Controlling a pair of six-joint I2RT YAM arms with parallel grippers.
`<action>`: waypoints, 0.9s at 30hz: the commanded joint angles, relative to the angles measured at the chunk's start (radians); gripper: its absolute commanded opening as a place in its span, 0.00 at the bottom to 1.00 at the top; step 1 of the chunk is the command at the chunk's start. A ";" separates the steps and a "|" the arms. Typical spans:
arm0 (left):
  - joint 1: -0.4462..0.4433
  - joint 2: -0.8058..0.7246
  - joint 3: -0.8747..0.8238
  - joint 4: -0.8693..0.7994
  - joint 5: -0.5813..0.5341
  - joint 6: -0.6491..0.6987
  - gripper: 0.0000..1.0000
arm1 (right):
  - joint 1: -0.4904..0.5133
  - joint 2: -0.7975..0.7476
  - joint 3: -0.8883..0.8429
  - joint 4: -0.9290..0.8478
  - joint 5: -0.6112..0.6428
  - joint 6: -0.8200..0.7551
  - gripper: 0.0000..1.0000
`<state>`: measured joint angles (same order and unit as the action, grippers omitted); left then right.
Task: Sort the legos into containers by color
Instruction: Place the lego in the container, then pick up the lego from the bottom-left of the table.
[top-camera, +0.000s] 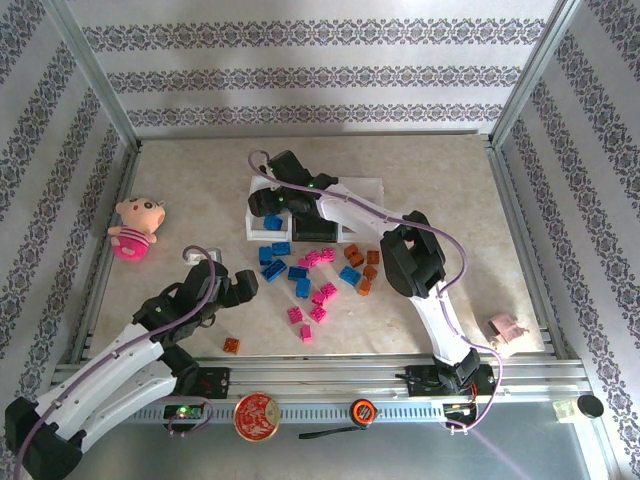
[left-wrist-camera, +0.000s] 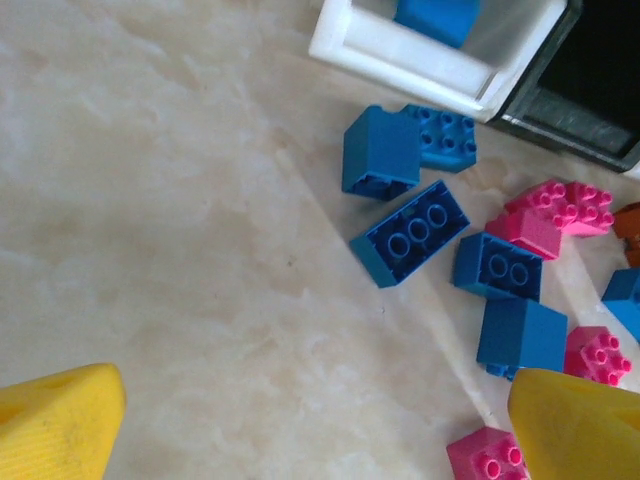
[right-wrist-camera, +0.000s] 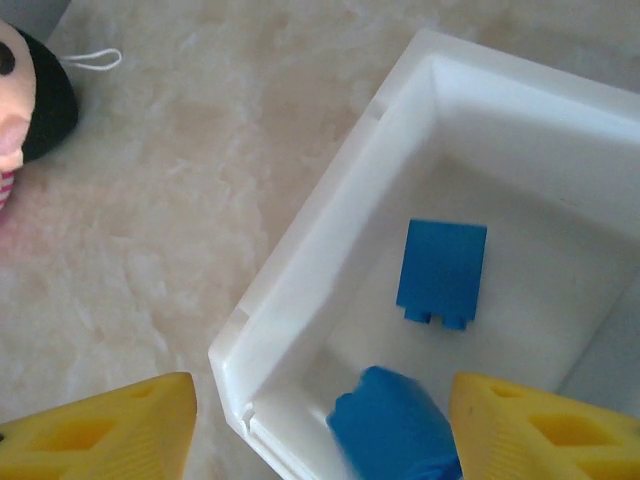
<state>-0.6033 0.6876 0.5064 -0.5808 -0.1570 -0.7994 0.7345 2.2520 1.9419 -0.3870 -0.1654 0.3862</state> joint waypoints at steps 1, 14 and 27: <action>-0.043 0.023 0.002 -0.081 0.014 -0.051 0.96 | -0.011 -0.065 -0.044 0.037 0.004 0.019 0.70; -0.395 0.177 0.026 -0.357 -0.113 -0.355 0.86 | -0.016 -0.449 -0.667 0.308 -0.029 0.070 0.71; -0.470 0.205 -0.113 -0.364 0.102 -0.501 0.59 | -0.030 -0.666 -0.905 0.367 0.002 0.090 0.71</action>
<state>-1.0401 0.8825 0.4122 -0.8993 -0.1055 -1.2297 0.7170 1.6253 1.0565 -0.0582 -0.1802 0.4667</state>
